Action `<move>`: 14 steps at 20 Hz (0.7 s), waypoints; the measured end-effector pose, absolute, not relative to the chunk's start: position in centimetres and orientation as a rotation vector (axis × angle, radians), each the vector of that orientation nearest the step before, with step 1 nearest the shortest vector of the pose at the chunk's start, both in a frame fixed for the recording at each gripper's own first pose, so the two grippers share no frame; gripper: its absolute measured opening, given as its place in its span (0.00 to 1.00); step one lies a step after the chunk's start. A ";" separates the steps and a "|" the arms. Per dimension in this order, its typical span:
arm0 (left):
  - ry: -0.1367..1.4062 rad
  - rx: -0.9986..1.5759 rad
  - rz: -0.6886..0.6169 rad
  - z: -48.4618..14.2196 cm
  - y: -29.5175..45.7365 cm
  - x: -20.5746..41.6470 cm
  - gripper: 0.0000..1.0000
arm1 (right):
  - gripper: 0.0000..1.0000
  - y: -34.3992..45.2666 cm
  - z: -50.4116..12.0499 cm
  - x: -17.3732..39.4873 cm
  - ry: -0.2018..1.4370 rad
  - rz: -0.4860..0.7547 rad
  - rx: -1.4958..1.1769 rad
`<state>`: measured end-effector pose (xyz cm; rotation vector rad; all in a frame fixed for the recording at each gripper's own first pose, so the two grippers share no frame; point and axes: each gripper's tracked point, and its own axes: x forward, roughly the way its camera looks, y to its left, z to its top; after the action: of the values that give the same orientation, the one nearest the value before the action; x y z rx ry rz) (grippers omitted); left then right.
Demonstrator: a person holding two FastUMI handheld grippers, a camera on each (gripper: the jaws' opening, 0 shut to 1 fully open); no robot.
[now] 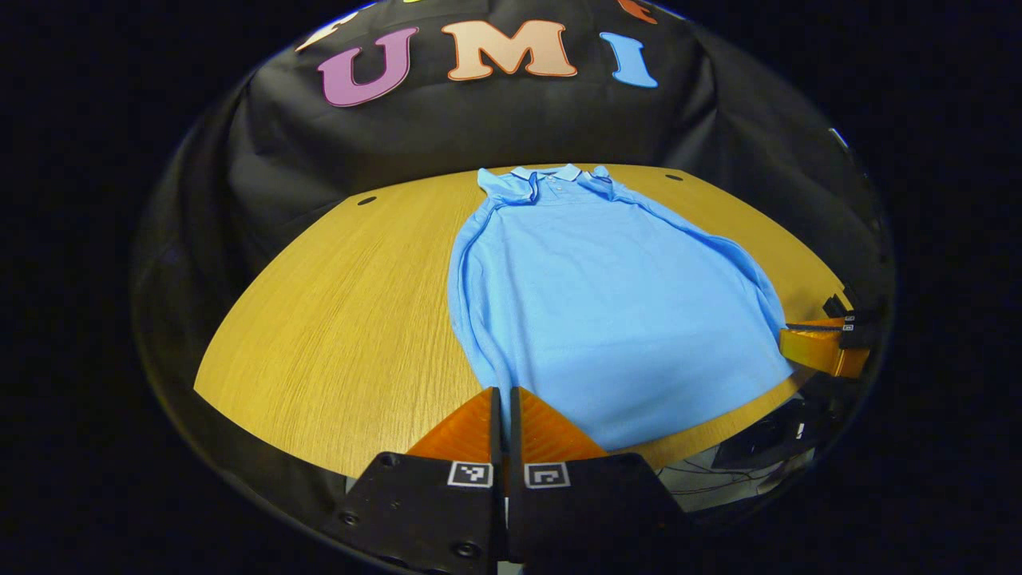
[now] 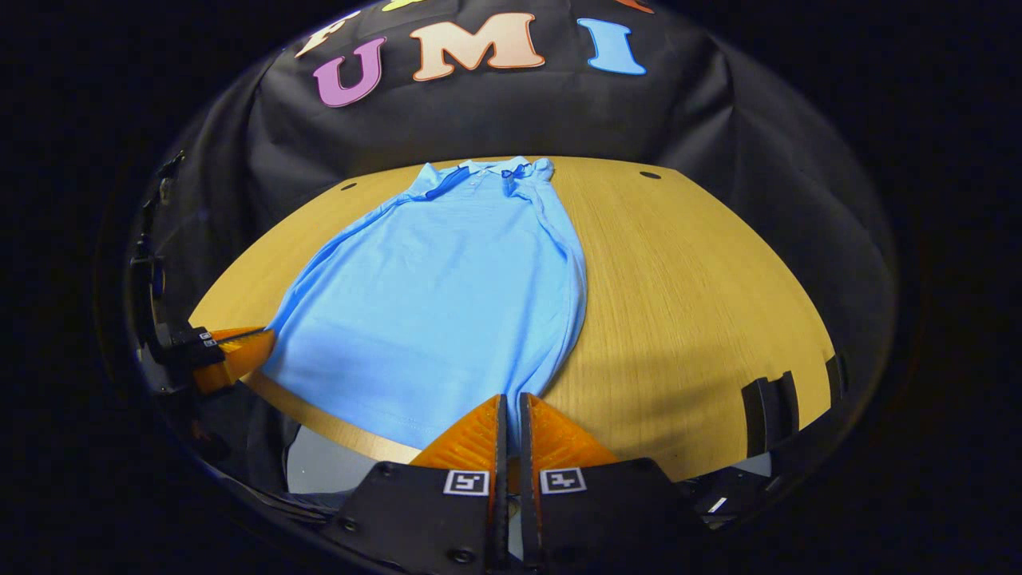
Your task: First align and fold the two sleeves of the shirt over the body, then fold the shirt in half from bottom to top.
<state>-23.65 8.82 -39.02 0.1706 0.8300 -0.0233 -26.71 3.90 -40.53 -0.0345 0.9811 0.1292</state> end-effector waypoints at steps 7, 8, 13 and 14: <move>0.916 0.058 0.001 -38.0 8.9 -22.7 0.00 | 0.03 3.8 -37.8 -24.7 0.931 0.161 0.026; 0.902 0.046 0.004 -36.9 8.9 -22.3 0.00 | 0.02 3.6 -37.0 -24.0 0.915 0.161 0.029; 0.838 0.021 -0.013 -33.3 8.9 -18.2 0.00 | 0.03 3.2 -33.4 -19.0 0.831 0.149 0.077; 0.826 0.018 -0.018 -32.7 8.9 -17.2 0.00 | 0.03 3.3 -32.8 -18.1 0.812 0.148 0.082</move>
<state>-17.24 8.92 -32.69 0.0179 0.8261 -0.0181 -18.11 3.29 -32.78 0.0816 0.8124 0.1480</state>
